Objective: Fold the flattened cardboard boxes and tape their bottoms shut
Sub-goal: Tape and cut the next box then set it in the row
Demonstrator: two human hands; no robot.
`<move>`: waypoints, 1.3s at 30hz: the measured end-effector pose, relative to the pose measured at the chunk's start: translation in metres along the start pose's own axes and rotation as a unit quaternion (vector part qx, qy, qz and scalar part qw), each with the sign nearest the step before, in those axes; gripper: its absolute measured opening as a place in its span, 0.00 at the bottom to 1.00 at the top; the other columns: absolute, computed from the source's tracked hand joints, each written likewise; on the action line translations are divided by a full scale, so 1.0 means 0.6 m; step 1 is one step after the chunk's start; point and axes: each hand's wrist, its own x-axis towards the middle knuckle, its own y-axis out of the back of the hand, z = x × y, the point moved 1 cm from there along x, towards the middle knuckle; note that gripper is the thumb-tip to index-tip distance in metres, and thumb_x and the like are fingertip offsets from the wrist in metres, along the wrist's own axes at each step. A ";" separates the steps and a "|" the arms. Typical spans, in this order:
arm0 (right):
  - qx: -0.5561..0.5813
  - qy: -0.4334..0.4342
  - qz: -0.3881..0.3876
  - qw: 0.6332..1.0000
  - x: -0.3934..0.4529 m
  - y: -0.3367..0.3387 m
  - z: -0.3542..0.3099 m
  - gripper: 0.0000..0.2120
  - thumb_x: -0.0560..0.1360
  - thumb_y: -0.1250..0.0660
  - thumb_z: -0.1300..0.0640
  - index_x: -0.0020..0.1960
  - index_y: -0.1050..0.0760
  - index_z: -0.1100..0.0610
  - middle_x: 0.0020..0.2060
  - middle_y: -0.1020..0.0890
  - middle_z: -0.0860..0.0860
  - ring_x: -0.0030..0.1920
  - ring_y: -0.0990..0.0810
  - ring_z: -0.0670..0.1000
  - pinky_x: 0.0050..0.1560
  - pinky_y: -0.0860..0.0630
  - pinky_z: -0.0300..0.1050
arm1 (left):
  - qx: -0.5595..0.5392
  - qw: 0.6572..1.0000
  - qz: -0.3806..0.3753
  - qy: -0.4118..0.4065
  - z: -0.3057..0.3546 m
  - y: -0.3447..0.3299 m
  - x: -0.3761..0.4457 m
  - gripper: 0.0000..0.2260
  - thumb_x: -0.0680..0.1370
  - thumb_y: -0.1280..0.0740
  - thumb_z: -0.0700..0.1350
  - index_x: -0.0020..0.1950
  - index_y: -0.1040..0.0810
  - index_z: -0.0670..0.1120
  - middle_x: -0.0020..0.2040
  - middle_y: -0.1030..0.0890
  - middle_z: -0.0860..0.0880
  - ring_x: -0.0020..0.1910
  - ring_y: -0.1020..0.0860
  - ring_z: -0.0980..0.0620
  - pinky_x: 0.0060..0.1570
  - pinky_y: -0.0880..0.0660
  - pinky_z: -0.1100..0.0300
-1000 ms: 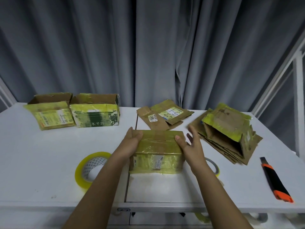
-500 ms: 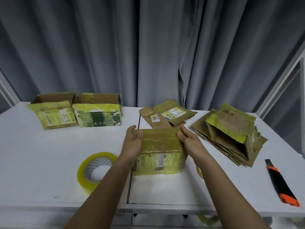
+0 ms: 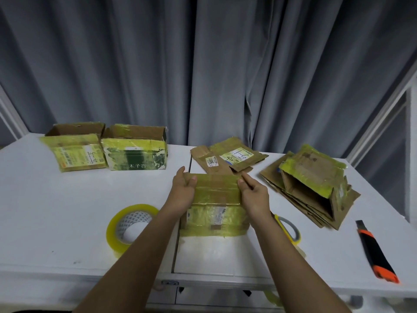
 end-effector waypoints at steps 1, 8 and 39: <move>-0.006 0.002 -0.003 1.000 0.000 0.001 -0.001 0.18 0.81 0.38 0.58 0.70 0.28 0.54 0.66 0.24 0.50 0.65 0.27 0.51 0.62 0.33 0.38 | 0.012 1.000 0.005 0.000 0.002 -0.001 0.001 0.24 0.83 0.45 0.47 0.77 0.48 0.45 0.76 0.42 0.45 0.74 0.40 0.46 0.70 0.42 0.55; -0.091 0.071 -0.065 0.991 -0.004 0.008 -0.018 0.19 0.82 0.43 0.52 0.71 0.30 0.53 0.72 0.31 0.51 0.72 0.35 0.53 0.70 0.40 0.44 | 0.232 0.960 0.057 -0.145 0.021 0.008 -0.012 0.17 0.82 0.43 0.51 0.67 0.25 0.46 0.71 0.32 0.45 0.71 0.36 0.46 0.70 0.41 0.52; -0.144 0.139 -0.263 0.944 -0.241 -0.171 0.045 0.22 0.80 0.39 0.58 0.74 0.36 0.59 0.71 0.32 0.51 0.72 0.34 0.50 0.68 0.37 0.39 | 0.282 0.958 -0.040 -0.043 -0.107 0.200 -0.191 0.28 0.76 0.31 0.45 0.73 0.36 0.44 0.69 0.28 0.45 0.67 0.30 0.47 0.56 0.34 0.63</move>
